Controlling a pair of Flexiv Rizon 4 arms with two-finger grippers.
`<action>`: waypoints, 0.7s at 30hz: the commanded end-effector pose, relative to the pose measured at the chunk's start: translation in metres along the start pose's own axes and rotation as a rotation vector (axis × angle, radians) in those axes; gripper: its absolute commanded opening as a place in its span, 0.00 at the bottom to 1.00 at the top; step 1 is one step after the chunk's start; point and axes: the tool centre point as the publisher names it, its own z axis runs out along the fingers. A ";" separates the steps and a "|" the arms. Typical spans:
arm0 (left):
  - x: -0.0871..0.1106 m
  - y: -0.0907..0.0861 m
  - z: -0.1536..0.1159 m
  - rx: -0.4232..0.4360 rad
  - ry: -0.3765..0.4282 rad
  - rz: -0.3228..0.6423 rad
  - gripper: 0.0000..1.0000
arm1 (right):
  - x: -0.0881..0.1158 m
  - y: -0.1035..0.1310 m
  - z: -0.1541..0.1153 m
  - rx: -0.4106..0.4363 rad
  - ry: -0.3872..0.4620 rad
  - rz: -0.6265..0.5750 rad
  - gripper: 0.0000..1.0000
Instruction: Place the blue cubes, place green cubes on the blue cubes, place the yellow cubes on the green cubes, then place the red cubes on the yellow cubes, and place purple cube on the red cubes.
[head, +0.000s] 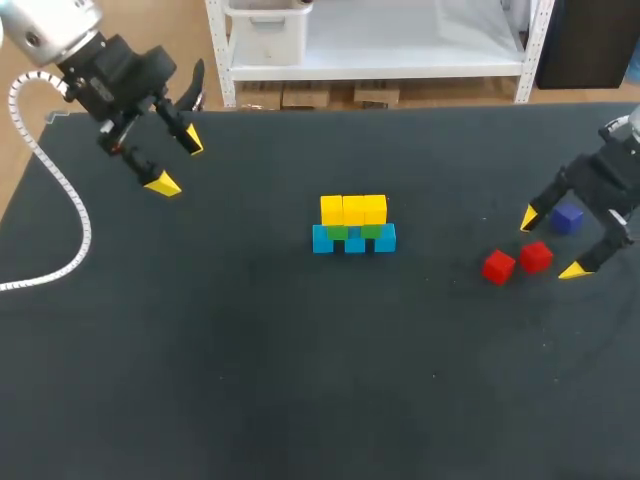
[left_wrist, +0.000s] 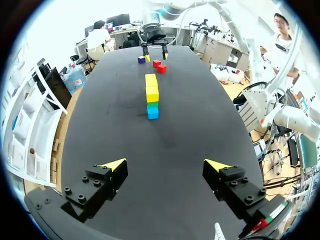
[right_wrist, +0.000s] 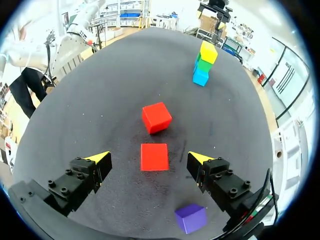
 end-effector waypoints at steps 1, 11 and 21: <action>0.000 0.000 0.000 0.000 0.001 0.002 1.00 | 0.001 0.001 0.002 0.004 0.000 0.005 0.89; 0.000 0.000 0.000 0.000 0.001 0.002 1.00 | 0.002 0.007 0.005 -0.004 -0.008 0.019 0.86; 0.000 0.000 0.000 0.000 0.001 0.002 1.00 | 0.000 -0.002 0.008 -0.012 -0.012 0.005 0.60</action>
